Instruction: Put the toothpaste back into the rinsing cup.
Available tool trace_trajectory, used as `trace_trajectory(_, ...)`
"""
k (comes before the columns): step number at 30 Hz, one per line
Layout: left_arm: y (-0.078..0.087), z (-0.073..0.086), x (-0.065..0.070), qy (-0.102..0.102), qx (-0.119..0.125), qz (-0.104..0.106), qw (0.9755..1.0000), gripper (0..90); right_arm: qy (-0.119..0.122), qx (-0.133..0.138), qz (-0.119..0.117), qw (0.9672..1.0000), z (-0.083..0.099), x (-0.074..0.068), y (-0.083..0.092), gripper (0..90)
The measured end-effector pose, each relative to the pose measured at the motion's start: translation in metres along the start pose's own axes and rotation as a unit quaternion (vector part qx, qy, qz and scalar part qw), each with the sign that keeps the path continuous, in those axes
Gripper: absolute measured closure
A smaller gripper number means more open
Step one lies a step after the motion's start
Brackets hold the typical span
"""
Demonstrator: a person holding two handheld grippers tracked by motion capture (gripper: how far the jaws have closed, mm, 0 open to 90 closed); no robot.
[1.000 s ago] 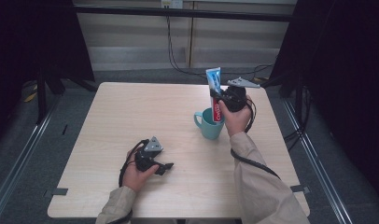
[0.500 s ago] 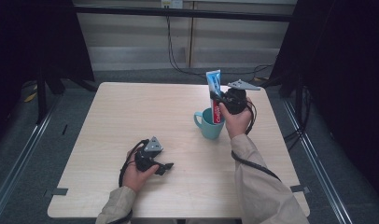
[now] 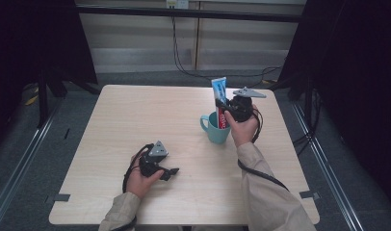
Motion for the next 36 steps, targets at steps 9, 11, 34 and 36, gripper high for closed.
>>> trace_trajectory(9, 0.0, 0.0, 0.0, 0.0, 0.001, 0.0, 1.0, 21.8, 0.004, -0.012, -0.001, 0.9999, 0.007, -0.001, -0.002, 71.8)
trace_trajectory(11, 0.0, 0.0, 0.0, 0.0, 0.001, 0.001, 1.0, 21.8, 0.004, -0.013, -0.002, 0.9999, 0.007, -0.001, -0.002, 71.7)
trace_trajectory(34, 0.0, 0.0, 0.0, 0.0, 0.0, 0.0, 1.0, 21.8, 0.009, -0.026, -0.001, 0.9996, 0.02, -0.002, 0.002, 71.4)
trace_trajectory(36, 0.0, 0.0, 0.0, 0.0, 0.0, 0.0, 1.0, 21.8, 0.009, -0.026, -0.002, 0.9996, 0.021, -0.003, 0.002, 71.4)
Point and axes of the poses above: each handheld gripper's, and its own axes: y roughly backward along the jaws, z roughly out of its underside, x roughly to its right, the point moved 2 cm from there along -y, roughly forward along the jaws, and after that the axes turned 5 degrees about -x, right-handed, at the moved point
